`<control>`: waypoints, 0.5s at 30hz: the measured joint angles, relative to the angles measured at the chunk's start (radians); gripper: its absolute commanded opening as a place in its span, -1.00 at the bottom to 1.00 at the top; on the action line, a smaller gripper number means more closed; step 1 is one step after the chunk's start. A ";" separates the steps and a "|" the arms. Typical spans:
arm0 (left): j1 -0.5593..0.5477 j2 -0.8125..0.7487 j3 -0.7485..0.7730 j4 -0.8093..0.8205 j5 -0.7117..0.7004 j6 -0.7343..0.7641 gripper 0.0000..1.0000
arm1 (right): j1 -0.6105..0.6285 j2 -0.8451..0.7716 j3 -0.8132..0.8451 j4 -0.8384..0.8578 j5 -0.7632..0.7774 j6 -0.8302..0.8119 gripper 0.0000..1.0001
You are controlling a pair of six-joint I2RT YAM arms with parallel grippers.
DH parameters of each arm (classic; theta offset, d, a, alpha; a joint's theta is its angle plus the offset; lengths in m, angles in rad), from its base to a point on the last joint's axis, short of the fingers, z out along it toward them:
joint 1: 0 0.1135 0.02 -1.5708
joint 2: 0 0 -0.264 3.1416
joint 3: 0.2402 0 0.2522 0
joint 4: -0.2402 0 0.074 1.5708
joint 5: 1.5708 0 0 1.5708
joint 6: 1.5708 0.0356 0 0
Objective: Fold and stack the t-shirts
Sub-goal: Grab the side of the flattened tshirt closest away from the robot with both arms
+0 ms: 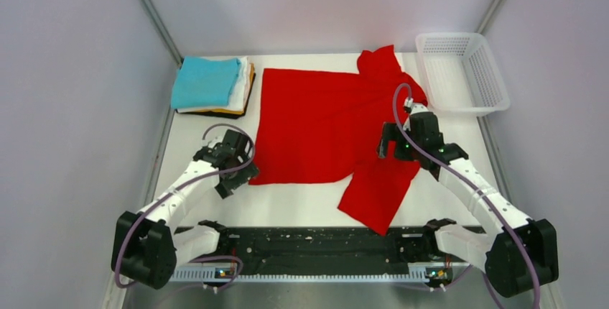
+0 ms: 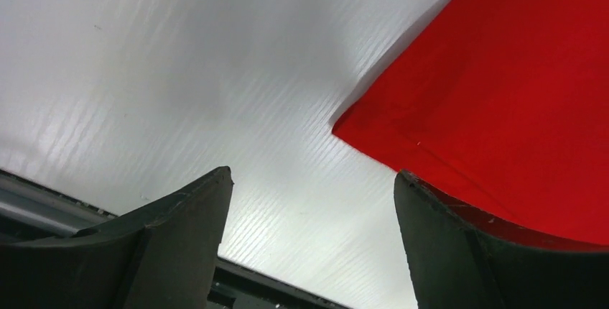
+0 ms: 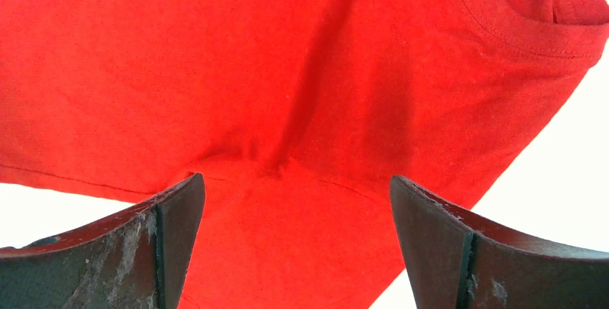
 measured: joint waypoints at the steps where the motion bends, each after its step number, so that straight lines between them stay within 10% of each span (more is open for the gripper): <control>1: 0.000 0.005 -0.002 0.008 -0.003 -0.010 0.63 | 0.000 -0.007 0.000 0.000 -0.004 0.000 0.96; 15: 0.000 0.300 0.091 0.129 -0.026 -0.005 -0.06 | 0.000 -0.063 -0.020 0.029 -0.013 0.000 0.95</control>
